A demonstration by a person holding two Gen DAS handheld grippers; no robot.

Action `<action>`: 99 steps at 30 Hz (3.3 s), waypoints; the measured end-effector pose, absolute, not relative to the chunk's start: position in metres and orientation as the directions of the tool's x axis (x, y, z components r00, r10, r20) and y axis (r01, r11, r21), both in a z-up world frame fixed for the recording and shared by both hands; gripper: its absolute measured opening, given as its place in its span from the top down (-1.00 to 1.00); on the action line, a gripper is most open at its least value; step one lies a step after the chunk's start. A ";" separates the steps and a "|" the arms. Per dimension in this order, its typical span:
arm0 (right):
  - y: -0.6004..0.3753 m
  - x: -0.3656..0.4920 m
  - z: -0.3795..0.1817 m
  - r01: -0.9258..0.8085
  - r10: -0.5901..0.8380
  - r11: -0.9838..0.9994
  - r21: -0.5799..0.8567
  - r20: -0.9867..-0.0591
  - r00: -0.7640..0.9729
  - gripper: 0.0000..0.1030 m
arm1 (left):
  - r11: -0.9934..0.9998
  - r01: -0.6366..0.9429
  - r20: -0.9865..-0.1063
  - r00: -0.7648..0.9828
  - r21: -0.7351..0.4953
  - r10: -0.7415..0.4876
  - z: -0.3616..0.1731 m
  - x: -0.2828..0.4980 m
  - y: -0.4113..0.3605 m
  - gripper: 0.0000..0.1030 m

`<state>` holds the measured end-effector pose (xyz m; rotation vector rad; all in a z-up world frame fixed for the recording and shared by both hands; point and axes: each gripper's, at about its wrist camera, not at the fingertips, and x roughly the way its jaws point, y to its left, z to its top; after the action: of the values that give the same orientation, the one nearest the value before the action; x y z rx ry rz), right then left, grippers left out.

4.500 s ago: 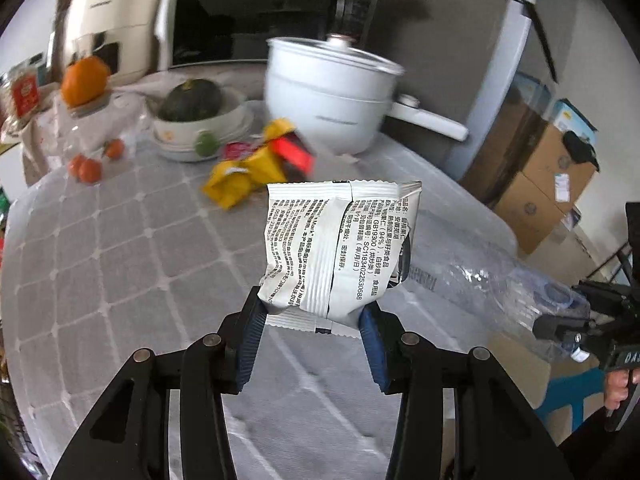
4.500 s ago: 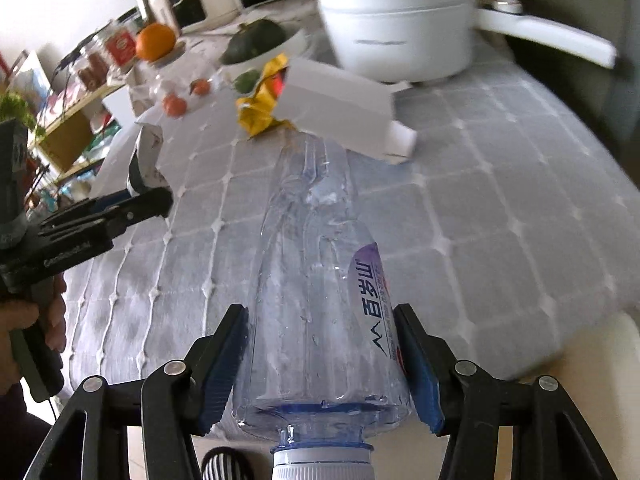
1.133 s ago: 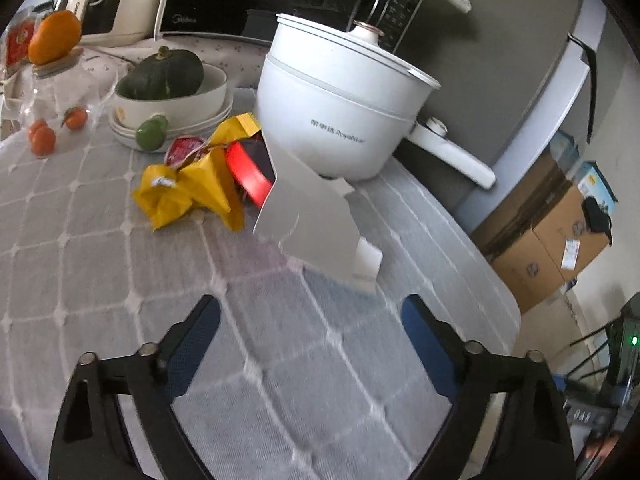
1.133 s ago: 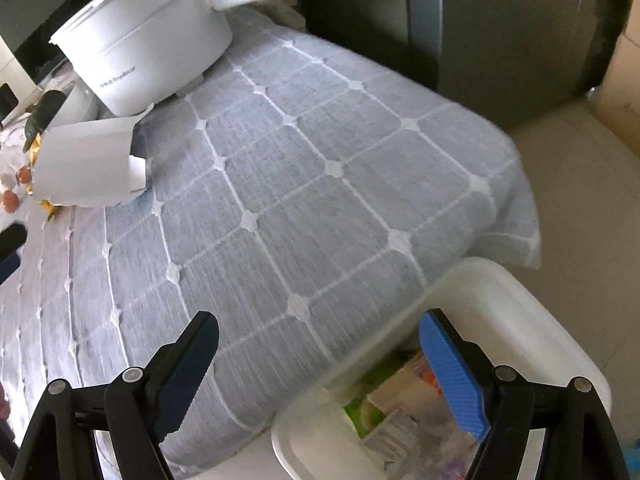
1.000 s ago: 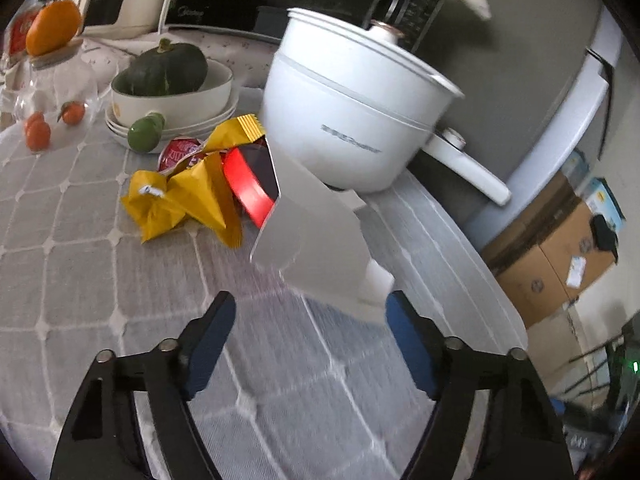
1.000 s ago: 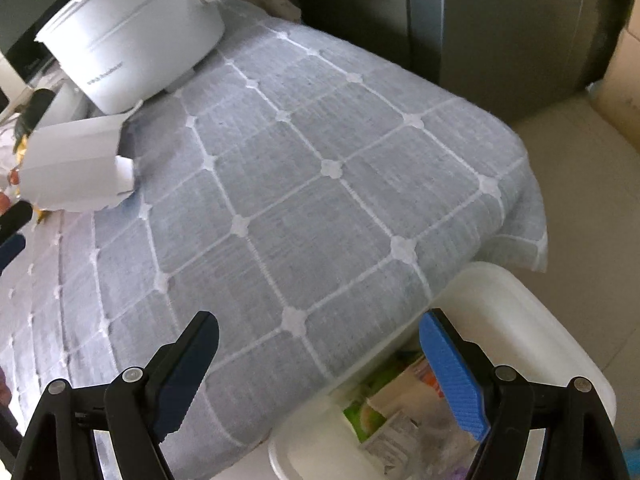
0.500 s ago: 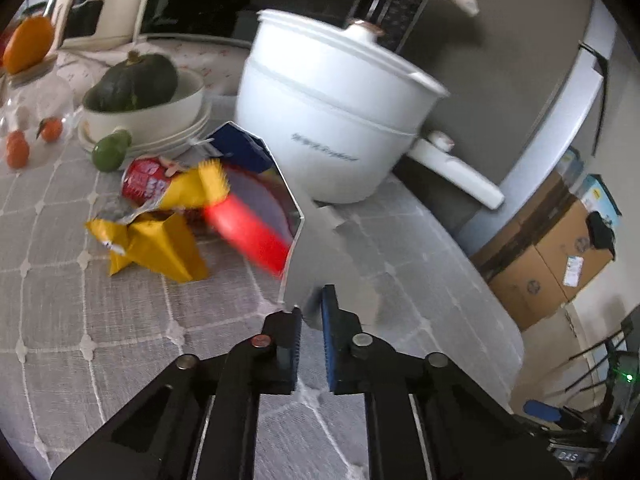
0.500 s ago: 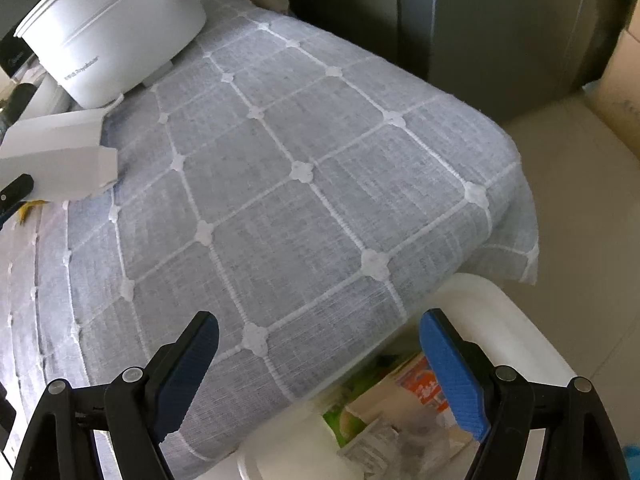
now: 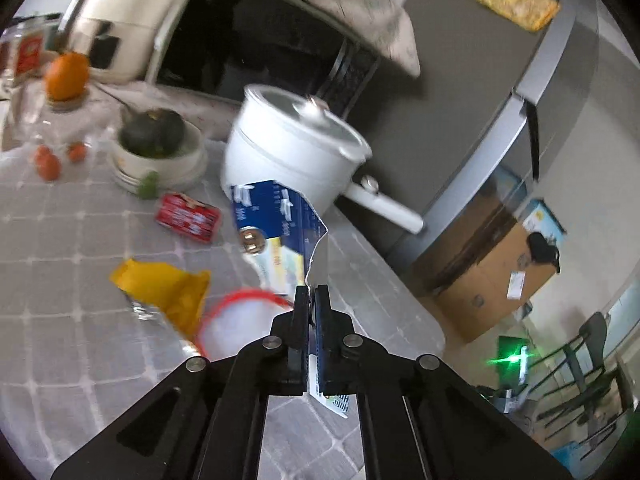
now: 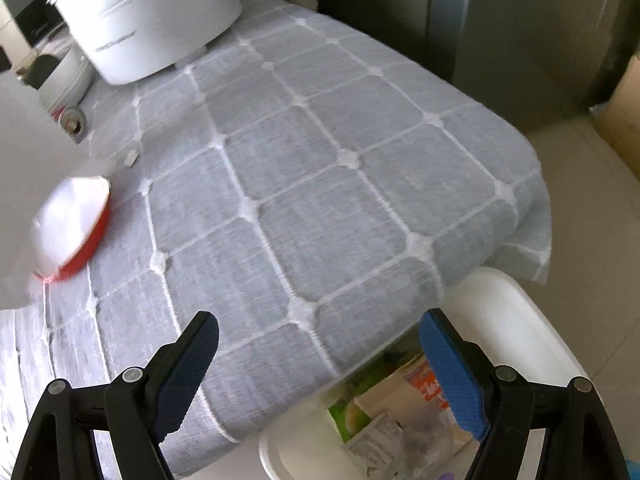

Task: Collect trash
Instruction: 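Grasp the blue box with the left gripper, then grasp the red-rimmed round lid with the right gripper, then carry the blue box and lid over the bin and open both grippers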

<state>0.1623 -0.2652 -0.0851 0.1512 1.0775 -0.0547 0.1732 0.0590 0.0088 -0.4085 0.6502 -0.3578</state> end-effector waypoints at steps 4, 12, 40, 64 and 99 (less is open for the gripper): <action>-0.245 0.162 -0.085 0.087 0.053 0.990 0.107 -0.880 0.472 -0.68 | 0.866 0.146 -0.469 0.791 -0.478 -0.392 0.018 0.148 0.099 0.96; -0.194 0.175 -0.089 0.019 0.168 0.979 0.201 -0.867 0.470 -0.67 | 0.872 0.085 -0.477 0.809 -0.483 -0.343 0.010 0.131 0.157 0.97; -0.139 0.197 -0.101 0.109 0.251 0.929 0.353 -0.820 0.515 0.94 | 0.900 0.084 -0.621 0.696 -0.428 -0.360 -0.025 0.126 0.193 1.00; -0.253 0.129 -0.033 0.187 0.054 0.959 0.211 -0.789 0.612 0.95 | 0.807 0.338 -0.478 0.670 -0.484 -0.568 0.031 0.117 0.079 1.00; -0.366 0.076 -0.065 0.323 -0.069 0.941 0.097 -0.883 0.465 0.95 | 0.878 0.169 -0.758 0.448 -0.448 -0.473 -0.061 0.144 0.064 0.95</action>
<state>0.0758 -0.3656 -0.0653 0.2664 1.0629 -0.2441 0.1440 0.0639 -0.0613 -0.3292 1.0344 -0.4065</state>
